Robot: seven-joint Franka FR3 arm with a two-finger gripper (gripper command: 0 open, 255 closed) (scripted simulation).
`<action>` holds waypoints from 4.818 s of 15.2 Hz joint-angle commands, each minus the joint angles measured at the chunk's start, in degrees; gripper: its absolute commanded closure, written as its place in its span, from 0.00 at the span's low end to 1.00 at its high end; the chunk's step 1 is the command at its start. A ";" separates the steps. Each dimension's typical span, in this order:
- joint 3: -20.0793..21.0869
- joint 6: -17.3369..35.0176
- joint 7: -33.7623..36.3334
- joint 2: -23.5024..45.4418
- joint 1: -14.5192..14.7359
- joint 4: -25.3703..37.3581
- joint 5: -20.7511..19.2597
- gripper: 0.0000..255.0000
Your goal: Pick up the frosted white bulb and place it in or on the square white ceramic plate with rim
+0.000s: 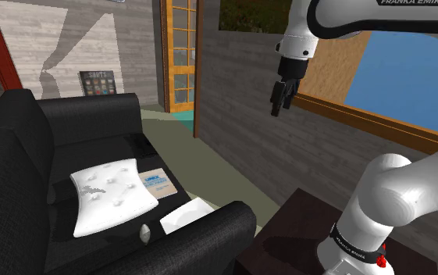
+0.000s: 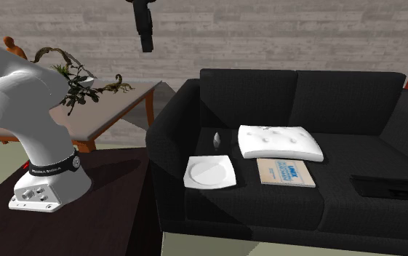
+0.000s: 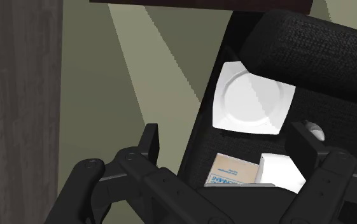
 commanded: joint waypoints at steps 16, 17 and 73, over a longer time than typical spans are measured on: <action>20.68 29.52 20.72 7.79 2.92 -14.65 3.97 0.00; 22.34 31.59 22.43 9.31 2.67 -14.84 3.68 0.00; 26.45 30.88 96.45 101.68 18.66 44.54 -78.78 1.00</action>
